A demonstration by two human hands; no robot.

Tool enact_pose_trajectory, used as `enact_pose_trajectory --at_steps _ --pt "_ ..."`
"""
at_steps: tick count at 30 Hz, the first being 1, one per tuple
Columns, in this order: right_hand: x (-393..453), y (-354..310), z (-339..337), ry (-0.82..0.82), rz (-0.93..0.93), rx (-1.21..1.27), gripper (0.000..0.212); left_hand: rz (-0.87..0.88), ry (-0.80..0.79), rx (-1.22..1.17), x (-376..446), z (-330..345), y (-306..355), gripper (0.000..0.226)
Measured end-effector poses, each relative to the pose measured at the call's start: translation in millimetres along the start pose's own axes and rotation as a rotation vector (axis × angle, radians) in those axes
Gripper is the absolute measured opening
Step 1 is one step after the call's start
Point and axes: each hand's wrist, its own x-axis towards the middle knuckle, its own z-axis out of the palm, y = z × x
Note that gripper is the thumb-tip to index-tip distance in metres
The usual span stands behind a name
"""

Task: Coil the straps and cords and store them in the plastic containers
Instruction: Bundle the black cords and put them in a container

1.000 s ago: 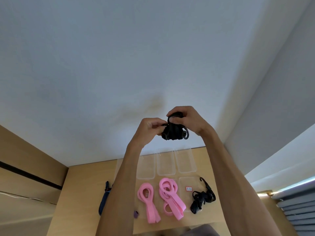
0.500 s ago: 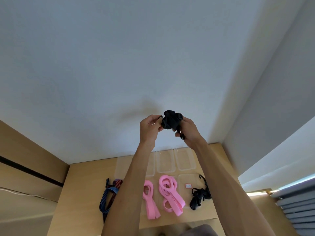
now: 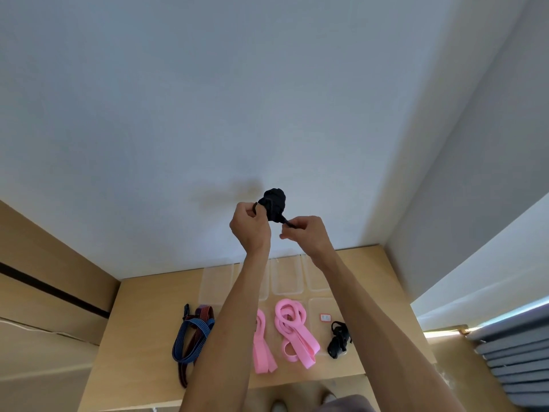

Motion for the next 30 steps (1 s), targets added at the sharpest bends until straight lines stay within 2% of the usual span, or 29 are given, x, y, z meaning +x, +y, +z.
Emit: enact_pose_trajectory --at_steps 2,4,6,9,12,16,19,22,25,30 --pt "0.2 -1.4 3.6 0.083 -0.049 -0.209 0.014 0.082 -0.026 0.108 0.8 -3.3 -6.4 0.009" --pt "3.1 -9.4 8.0 0.095 -0.098 -0.446 0.019 0.187 -0.089 0.240 -2.3 -6.5 -15.8 0.011" --pt "7.5 -20.5 5.4 0.057 -0.120 -0.578 0.019 0.294 -0.165 0.288 -5.0 -10.6 -25.6 0.012" --pt "12.2 -30.7 -6.6 -0.035 -0.266 -0.705 0.025 0.397 -0.267 0.252 2.3 -22.4 -27.1 0.014" --pt "13.8 -33.7 -12.2 -0.012 -0.339 -0.581 0.023 0.397 -0.370 0.167 14.0 -28.6 -14.9 0.014" --pt "15.5 -28.2 -15.6 0.100 -0.391 -0.422 0.014 0.379 -0.445 0.062 15.5 -27.3 2.7 0.013" --pt "16.3 -24.0 -19.5 0.158 -0.434 -0.293 0.003 0.293 -0.495 -0.023 9.4 -27.2 5.5 0.015" --pt "15.7 -21.0 -24.7 0.161 -0.351 -0.126 0.015 0.211 -0.567 -0.116 7.8 -28.2 6.3 0.013" --pt "13.9 -11.2 -24.0 0.143 -0.257 -0.008 0.014 0.194 -0.647 -0.132 7.5 -27.7 10.3 0.010" --pt "9.1 0.4 -17.4 -0.012 -0.057 0.163 0.043 0.149 -0.696 -0.163 -1.4 -16.1 5.6 0.012"
